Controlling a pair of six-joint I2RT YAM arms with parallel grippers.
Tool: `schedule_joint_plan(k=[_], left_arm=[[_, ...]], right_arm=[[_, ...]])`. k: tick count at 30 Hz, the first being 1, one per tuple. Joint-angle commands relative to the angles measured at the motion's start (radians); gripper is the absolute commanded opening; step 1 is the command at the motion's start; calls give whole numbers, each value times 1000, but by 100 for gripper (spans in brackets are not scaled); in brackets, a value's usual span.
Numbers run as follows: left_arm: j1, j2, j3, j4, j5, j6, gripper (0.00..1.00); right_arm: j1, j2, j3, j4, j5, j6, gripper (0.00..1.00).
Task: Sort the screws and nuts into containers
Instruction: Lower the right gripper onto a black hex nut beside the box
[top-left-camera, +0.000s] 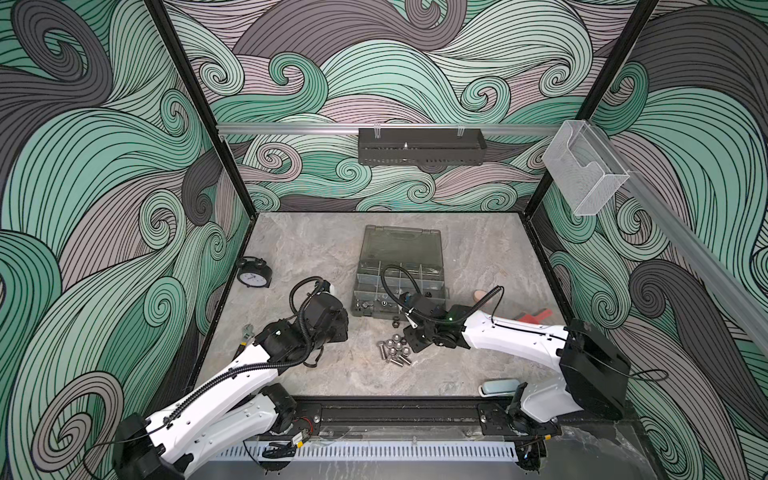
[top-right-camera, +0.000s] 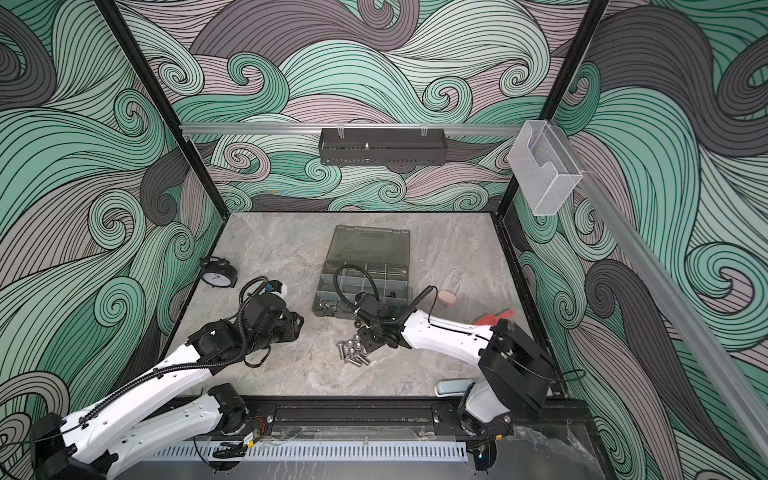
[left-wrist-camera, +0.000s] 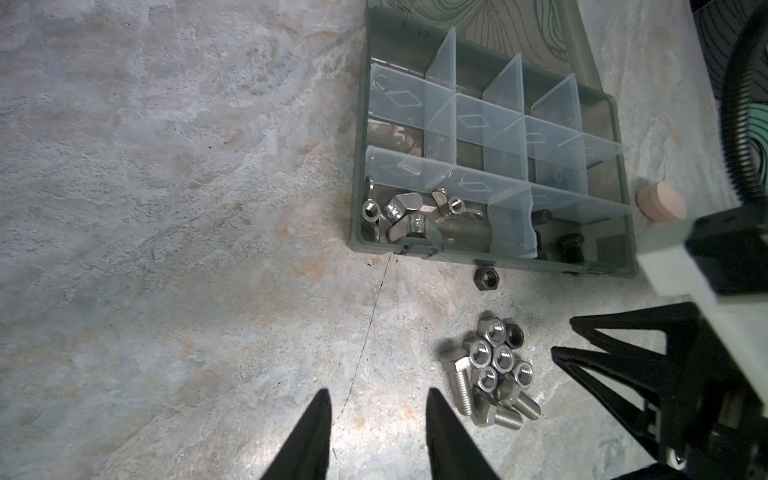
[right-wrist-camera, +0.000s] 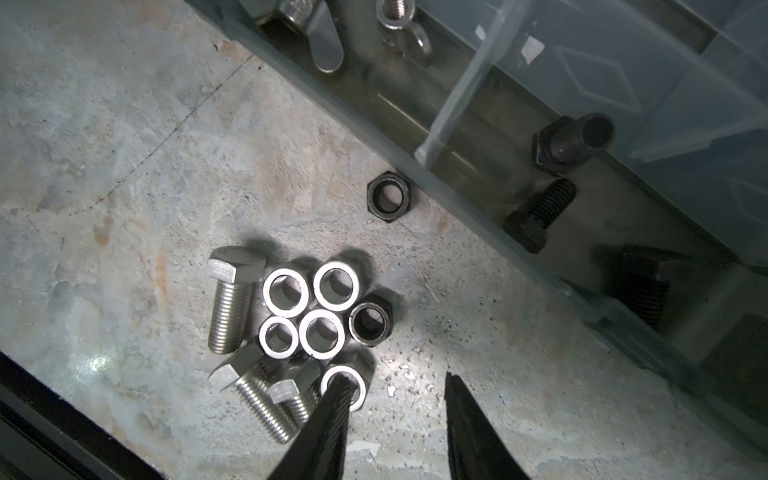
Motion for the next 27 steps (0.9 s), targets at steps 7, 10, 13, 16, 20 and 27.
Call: schedule_joint_plan(k=[7,10,13,16,20,27], left_arm=[[12,2,-12,4,16,-29,41],[12,9,-14,24,32,-30,41],[12,16,-10,34,41,-30,41],[12,24,-2,27,51,-33,41],[12,28,-2,27,59,-42,41],[12,39,-3,34,64,-48,41]], right_arm=[[8,99,71,8,60,0,40],[8,128,88,15,64,-5,40],[8,156,106,16,70,-1,40],[8,167,110,25,89,8,40],[8,183,112,26,113,19,40],[8,215,116,38,104,26,40]])
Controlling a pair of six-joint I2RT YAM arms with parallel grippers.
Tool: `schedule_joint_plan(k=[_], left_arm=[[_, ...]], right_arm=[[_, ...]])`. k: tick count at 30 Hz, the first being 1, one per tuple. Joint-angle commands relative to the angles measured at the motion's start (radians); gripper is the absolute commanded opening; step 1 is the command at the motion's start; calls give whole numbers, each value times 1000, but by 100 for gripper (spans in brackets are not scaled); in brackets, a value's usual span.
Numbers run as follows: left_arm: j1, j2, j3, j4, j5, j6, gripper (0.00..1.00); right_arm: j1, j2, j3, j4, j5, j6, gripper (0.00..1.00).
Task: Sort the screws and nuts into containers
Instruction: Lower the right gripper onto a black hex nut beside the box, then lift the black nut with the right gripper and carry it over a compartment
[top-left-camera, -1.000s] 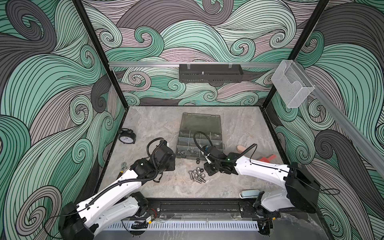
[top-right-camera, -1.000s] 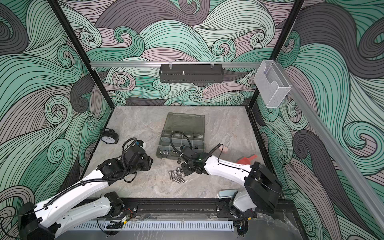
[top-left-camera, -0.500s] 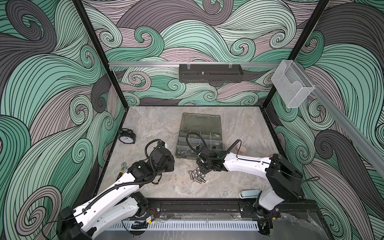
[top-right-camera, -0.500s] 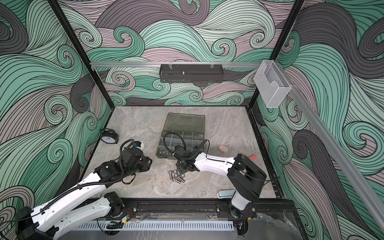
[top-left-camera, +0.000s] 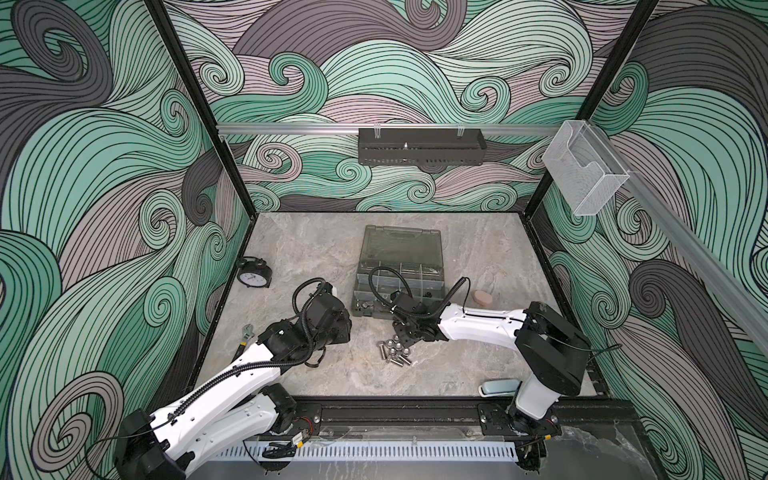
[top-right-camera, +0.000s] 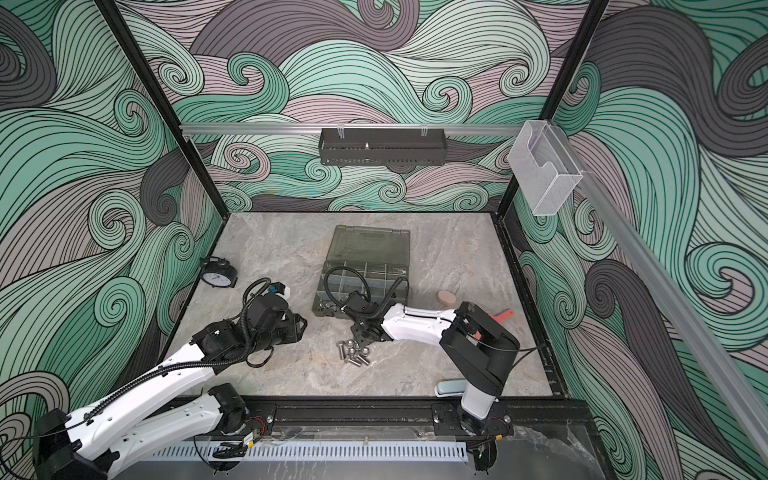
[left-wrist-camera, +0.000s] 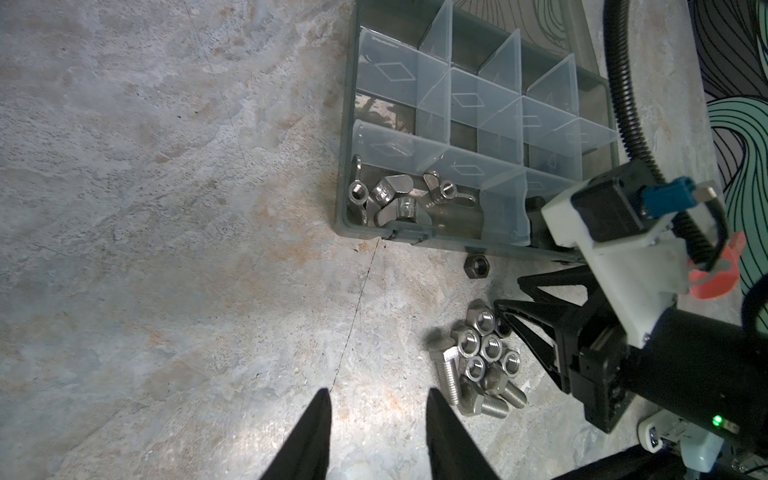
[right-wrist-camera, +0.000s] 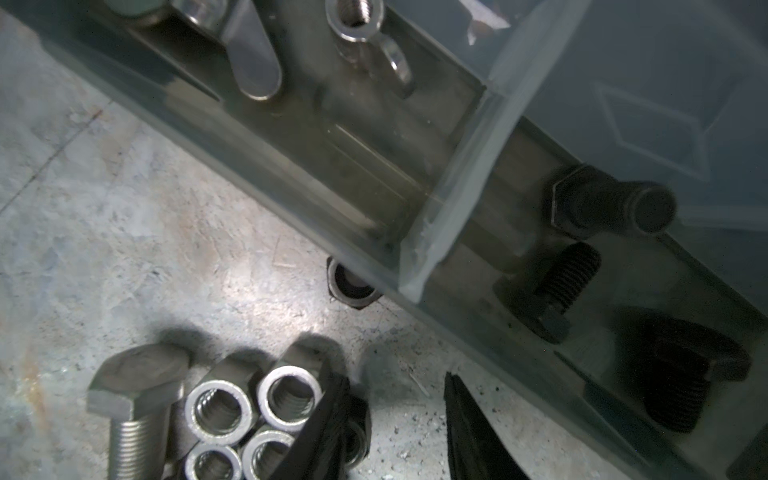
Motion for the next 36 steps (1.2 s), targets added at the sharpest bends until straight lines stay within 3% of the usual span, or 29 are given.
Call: schedule_joint_plan(k=[1,12,29,36], left_arm=[[12,12,15,8,11,-17,41],[12,22,13,11,24,-29,41],[12,28,9,13,32,-37,41],[12,30,7,10,36,-40,41]], right_arm=[[4,18,22,11,12,18,40],[7,27,6,30,-55,25,39],[30,-29,-80,29,-49,50,39],[33,-39,-89,27,-44,52,32]])
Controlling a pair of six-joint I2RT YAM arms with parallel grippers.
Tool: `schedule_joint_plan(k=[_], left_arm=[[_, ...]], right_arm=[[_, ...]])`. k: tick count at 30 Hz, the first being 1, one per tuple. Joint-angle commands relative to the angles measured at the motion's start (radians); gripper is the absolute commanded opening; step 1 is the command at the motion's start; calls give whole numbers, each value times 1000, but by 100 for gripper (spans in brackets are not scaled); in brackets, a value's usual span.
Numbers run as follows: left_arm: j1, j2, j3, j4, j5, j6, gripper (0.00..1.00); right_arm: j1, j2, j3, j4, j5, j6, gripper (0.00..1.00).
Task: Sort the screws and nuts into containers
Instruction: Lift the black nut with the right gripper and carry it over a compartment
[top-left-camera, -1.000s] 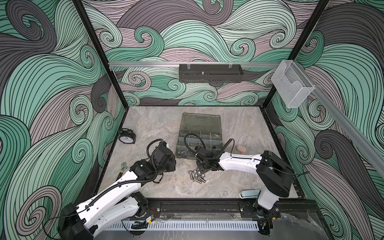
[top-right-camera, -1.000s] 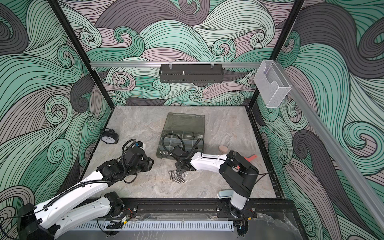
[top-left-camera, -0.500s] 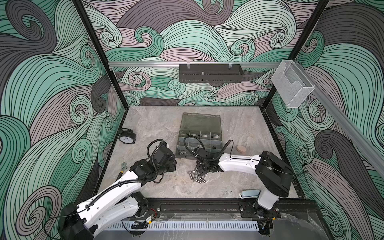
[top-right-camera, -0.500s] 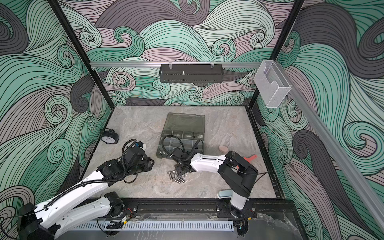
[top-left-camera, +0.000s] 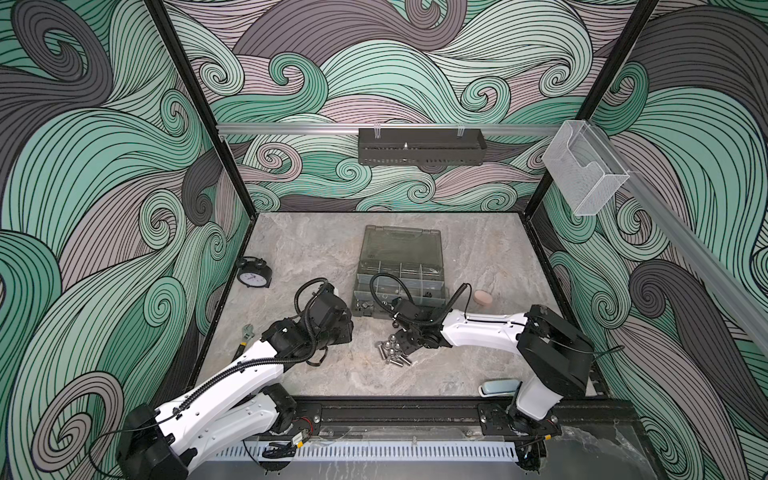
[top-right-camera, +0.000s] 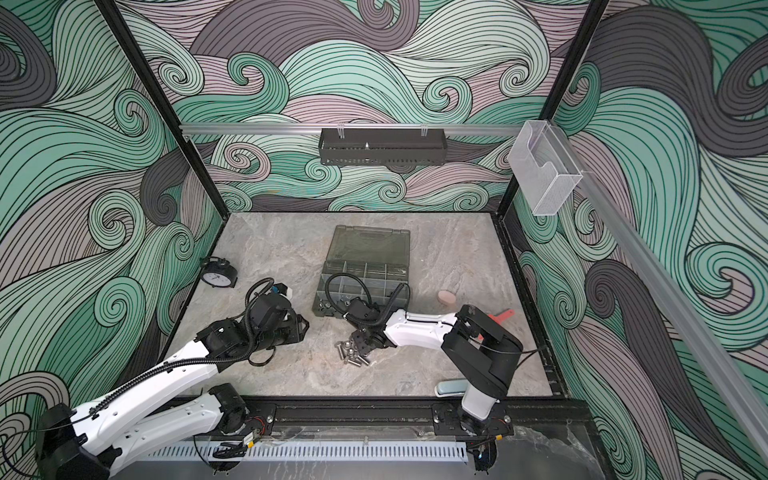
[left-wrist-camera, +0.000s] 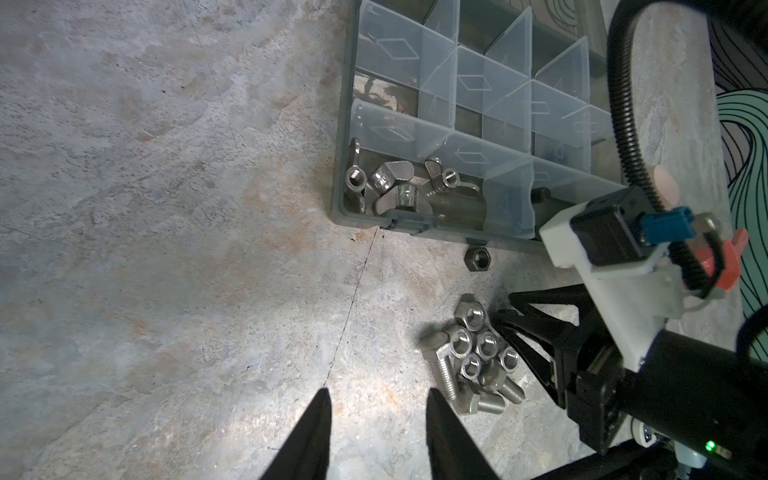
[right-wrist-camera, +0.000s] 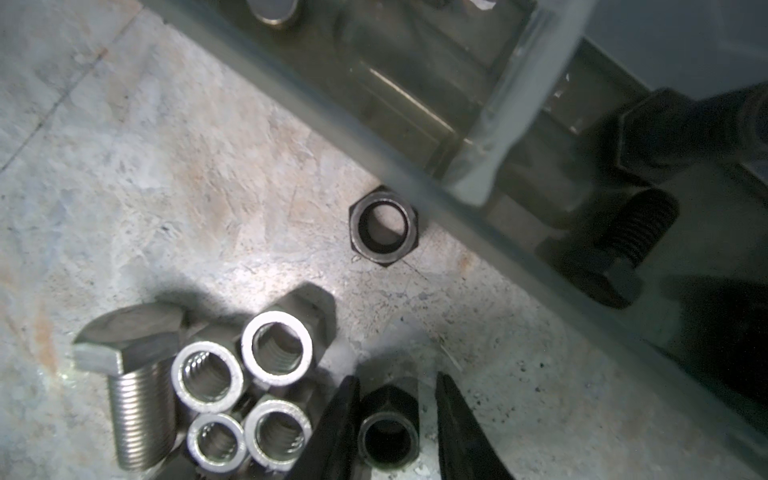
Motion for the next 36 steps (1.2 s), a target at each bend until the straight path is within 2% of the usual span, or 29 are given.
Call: schedule_joint_plan(k=[1,9,15,20,23,30,36], left_arm=[[12,0,8,7,10,-16,41],[12,-1,8,2,12,-19,41],[12,-8,10,-5,7,-18,41],[12,-12,8,-6,7,-19,41],[12,-9,5,0,11,-21,41],[12,3,18,-3,21,-16,41],[12,16,28,-18,48,-16,41]], right_arm=[[10,-13,-20,-20,3,11,31],[13,-35,-27,-29,17,14,23],[-5,-135,11,-82,63,-43,21],[-104,-239,76,-114,64,-133,21],[-188,-253,115,-113,60,-194,21],[-352,-143,206,-109,35,-307,21],[-435,-60,240,-79,2,-323,21]])
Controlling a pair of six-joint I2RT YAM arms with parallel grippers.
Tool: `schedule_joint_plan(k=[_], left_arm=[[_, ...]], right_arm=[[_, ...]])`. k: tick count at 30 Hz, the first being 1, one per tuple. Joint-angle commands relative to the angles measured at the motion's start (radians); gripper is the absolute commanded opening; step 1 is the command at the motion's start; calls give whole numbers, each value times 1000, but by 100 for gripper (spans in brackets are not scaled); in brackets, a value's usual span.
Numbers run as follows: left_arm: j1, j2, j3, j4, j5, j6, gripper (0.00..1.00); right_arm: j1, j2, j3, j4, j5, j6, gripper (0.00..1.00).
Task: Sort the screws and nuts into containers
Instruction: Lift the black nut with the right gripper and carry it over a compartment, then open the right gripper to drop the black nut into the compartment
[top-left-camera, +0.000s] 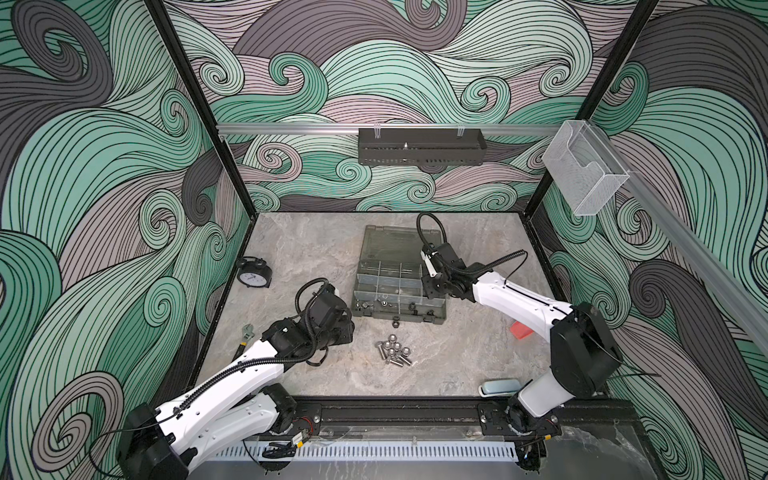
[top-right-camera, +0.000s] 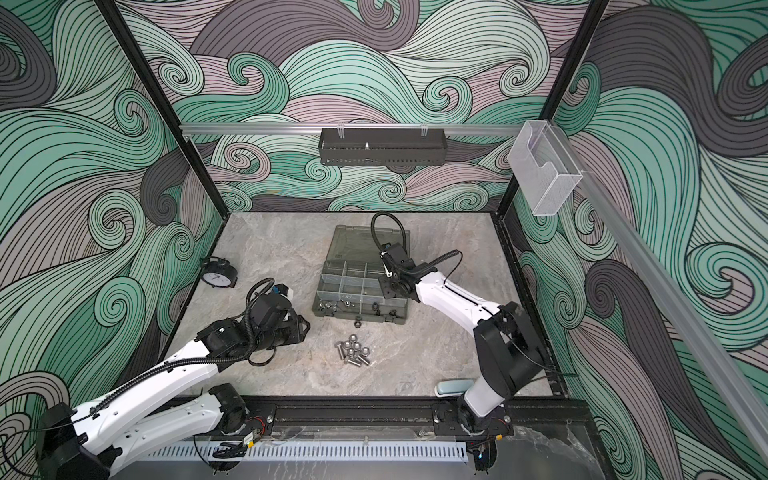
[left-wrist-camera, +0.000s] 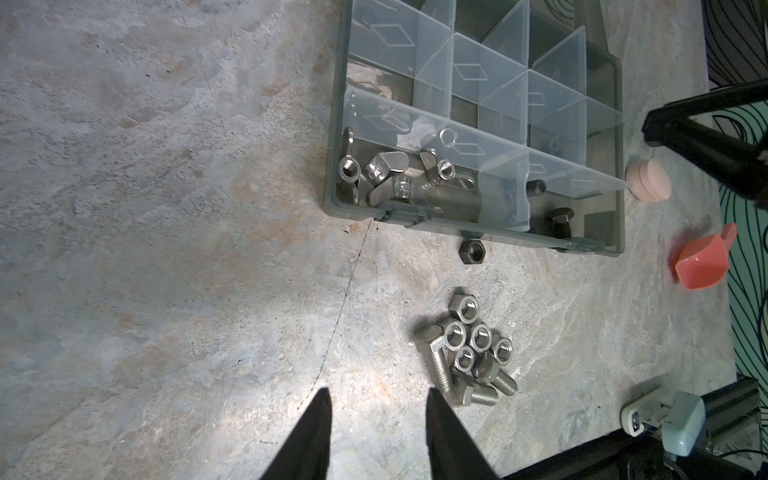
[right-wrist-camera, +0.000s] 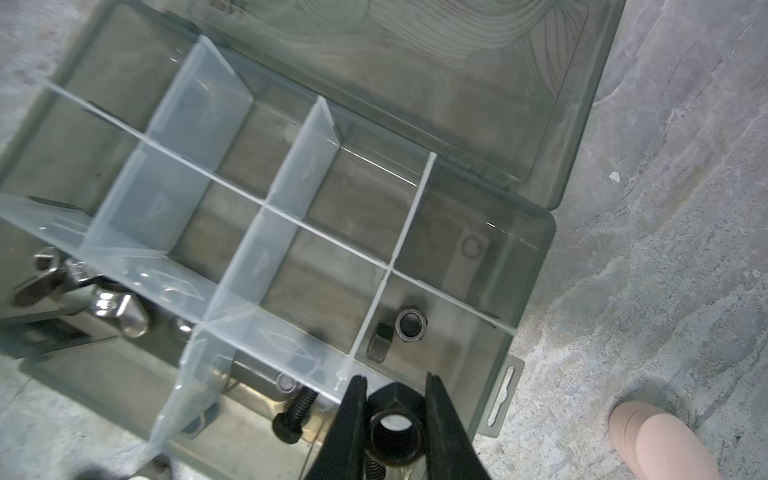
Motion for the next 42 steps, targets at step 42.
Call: schedule_joint_plan(k=[42], left_arm=[[-51,157,56,63,2,26,41]], right_arm=[[-67,-416,-234,-8,-86,96,45]])
